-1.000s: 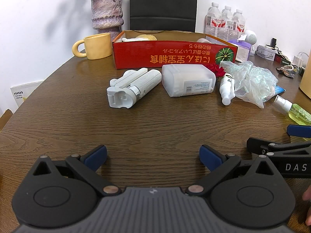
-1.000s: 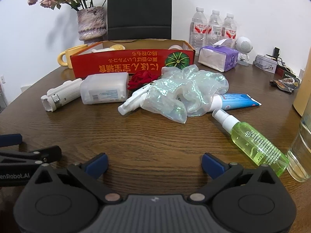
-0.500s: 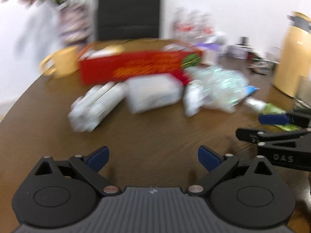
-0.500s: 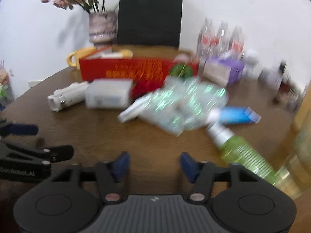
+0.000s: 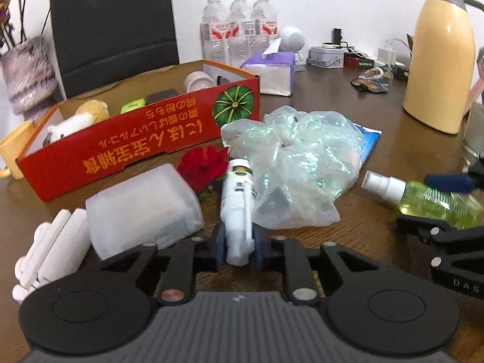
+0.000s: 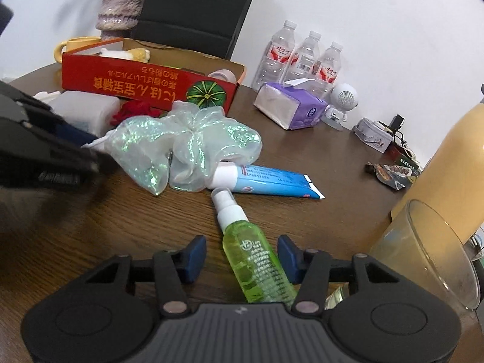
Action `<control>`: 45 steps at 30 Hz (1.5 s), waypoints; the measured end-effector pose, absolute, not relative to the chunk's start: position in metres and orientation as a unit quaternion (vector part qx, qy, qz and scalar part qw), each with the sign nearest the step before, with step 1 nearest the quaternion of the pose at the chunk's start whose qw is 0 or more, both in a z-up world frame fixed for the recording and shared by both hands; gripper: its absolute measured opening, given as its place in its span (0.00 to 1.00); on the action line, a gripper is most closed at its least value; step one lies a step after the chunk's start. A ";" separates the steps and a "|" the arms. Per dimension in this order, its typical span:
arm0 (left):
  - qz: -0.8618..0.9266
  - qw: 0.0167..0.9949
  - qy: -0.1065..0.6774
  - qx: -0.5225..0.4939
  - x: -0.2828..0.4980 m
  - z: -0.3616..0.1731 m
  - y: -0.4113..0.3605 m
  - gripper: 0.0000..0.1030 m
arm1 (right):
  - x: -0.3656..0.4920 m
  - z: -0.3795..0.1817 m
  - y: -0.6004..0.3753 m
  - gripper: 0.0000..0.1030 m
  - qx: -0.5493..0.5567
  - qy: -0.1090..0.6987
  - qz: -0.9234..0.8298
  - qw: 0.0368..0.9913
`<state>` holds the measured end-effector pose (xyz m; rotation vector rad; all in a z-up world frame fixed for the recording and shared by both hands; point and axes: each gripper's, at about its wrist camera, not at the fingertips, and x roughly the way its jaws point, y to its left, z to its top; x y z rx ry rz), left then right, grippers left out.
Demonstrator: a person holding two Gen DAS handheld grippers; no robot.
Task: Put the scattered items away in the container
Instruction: 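Grasp the white bottle with the left gripper while the right grasps the green spray bottle, then lower white bottle and green spray bottle into the box and open both grippers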
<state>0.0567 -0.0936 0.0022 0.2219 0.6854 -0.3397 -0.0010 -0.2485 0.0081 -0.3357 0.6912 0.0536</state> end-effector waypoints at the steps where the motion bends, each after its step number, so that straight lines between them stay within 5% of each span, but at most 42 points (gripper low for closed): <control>1: -0.164 0.921 0.336 0.106 0.055 0.003 -0.092 0.19 | -0.004 0.008 -0.246 0.35 -0.156 0.338 0.038 0.927; 2: -0.163 0.921 0.339 0.102 0.053 0.003 -0.090 0.19 | -0.007 0.008 -0.244 0.29 -0.148 0.339 0.049 0.928; 11: -0.133 0.918 0.372 0.020 -0.049 0.011 -0.032 0.22 | -0.036 0.009 -0.226 0.29 -0.078 0.343 0.151 0.924; 12: -0.125 0.919 0.374 0.015 -0.058 0.012 -0.026 0.26 | -0.039 0.009 -0.224 0.29 -0.071 0.343 0.162 0.923; 14: -0.116 0.924 0.365 0.016 -0.064 0.015 -0.023 0.69 | -0.046 0.009 -0.220 0.31 -0.055 0.343 0.185 0.920; 15: -0.112 0.927 0.357 0.019 -0.065 0.016 -0.023 0.74 | -0.049 0.009 -0.217 0.34 -0.050 0.343 0.192 0.918; 18: -0.101 0.935 0.335 0.053 -0.060 0.016 -0.032 0.69 | -0.054 0.008 -0.213 0.37 -0.045 0.338 0.185 0.921; 20: -0.090 0.933 0.343 0.059 -0.054 0.011 -0.036 0.35 | -0.057 0.007 -0.212 0.37 -0.035 0.332 0.183 0.924; 23: -0.098 0.931 0.350 0.037 -0.054 0.009 -0.033 0.33 | -0.061 0.006 -0.213 0.29 -0.020 0.325 0.179 0.928; 35: -0.126 0.938 0.318 -0.056 -0.042 0.054 -0.005 0.27 | -0.057 0.044 -0.205 0.29 -0.015 0.286 0.198 0.937; 45: -0.148 0.951 0.256 -0.085 0.079 0.138 0.012 0.27 | 0.040 0.122 -0.204 0.29 0.012 0.232 0.170 0.958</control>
